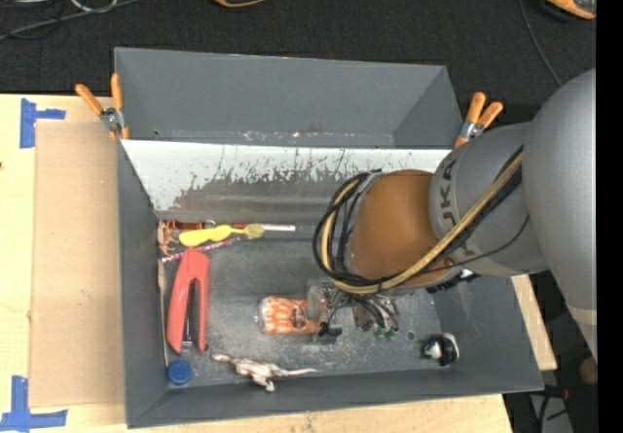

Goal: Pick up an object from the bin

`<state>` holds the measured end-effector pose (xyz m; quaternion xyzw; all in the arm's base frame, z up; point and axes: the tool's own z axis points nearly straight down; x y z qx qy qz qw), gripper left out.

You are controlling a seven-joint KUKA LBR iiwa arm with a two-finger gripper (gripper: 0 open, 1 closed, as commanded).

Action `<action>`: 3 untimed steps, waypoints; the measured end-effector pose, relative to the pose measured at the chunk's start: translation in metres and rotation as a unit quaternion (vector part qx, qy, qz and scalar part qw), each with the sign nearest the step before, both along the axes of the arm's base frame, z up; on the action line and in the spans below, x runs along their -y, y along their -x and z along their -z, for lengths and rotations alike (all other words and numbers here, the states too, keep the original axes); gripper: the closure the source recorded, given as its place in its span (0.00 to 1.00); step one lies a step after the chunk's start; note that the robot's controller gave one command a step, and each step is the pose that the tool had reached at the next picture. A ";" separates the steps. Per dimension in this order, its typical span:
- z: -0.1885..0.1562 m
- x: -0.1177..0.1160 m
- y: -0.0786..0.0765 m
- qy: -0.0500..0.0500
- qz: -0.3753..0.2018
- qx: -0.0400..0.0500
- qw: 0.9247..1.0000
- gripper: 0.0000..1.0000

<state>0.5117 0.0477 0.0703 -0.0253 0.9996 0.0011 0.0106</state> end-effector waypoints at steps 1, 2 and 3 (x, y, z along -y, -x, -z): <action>0.000 0.000 0.000 0.000 -0.001 0.000 1.000 1.00; -0.068 0.000 -0.002 0.001 -0.027 -0.003 1.000 1.00; -0.105 -0.001 -0.001 0.001 -0.028 -0.004 1.000 1.00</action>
Offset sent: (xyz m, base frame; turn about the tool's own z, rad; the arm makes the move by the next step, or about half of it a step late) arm 0.0091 -0.0003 0.2000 -0.1543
